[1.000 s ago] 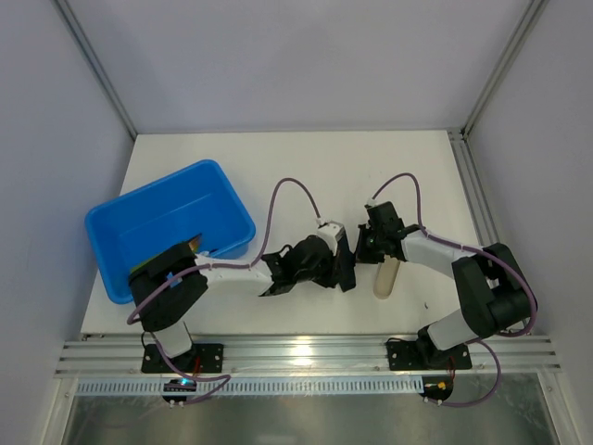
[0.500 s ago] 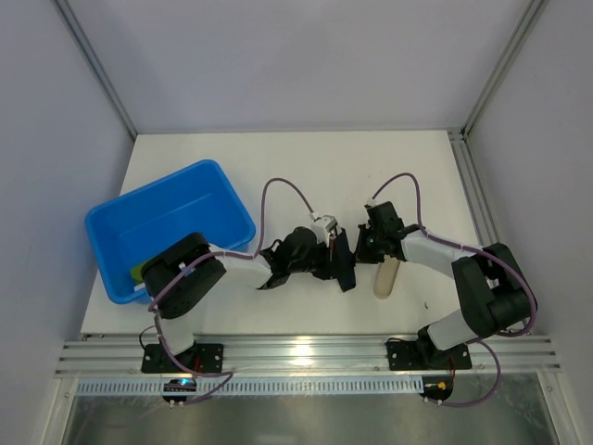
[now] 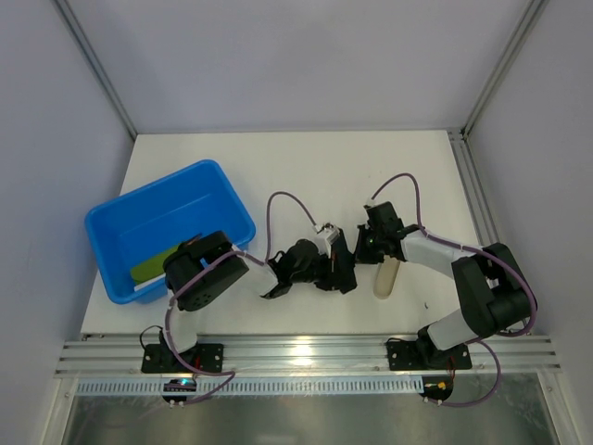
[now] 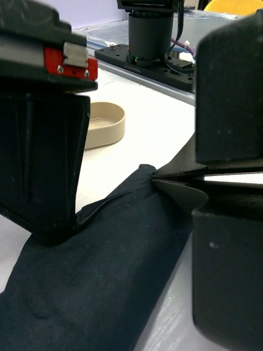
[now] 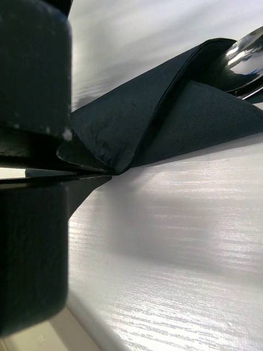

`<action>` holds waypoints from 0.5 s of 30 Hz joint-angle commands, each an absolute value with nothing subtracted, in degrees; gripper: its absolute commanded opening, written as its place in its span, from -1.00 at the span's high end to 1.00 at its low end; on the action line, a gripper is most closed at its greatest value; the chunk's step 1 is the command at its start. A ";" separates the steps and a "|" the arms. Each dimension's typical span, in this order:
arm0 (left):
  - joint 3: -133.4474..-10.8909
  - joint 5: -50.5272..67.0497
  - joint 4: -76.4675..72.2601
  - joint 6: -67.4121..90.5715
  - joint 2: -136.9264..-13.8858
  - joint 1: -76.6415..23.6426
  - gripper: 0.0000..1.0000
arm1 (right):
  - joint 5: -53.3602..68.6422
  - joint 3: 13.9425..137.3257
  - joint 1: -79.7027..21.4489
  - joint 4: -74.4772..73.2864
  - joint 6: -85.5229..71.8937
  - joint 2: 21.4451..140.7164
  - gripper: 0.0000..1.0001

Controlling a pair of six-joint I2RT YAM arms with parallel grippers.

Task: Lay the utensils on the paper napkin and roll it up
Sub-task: Roll the napkin at the center of the board.

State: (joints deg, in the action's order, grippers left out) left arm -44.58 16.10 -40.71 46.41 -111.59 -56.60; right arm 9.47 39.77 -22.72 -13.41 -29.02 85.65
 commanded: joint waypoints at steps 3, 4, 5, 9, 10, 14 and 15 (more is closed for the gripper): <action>-42.46 16.00 -46.49 47.20 -113.64 -57.57 1.00 | 8.52 39.90 -23.47 -16.70 -28.21 87.10 0.93; -41.49 15.82 -46.58 47.11 -113.82 -57.66 1.00 | 8.44 39.90 -23.47 -16.70 -28.30 87.01 0.93; -41.05 15.56 -46.76 47.11 -113.82 -57.66 1.00 | 8.35 39.90 -23.55 -16.61 -28.21 87.01 0.93; -38.85 14.16 -46.32 47.02 -114.00 -58.01 1.00 | 8.70 40.08 -23.73 -16.61 -28.21 87.45 0.93; -38.33 13.98 -45.88 46.85 -113.91 -58.01 1.00 | 8.70 39.99 -23.90 -16.61 -28.21 87.45 0.93; -35.08 13.01 -44.30 46.23 -112.85 -58.01 1.00 | 8.44 39.11 -24.78 -16.79 -28.56 86.40 0.93; -34.55 12.57 -44.21 46.23 -112.50 -58.09 1.00 | 8.52 38.76 -24.96 -16.70 -28.83 86.14 0.93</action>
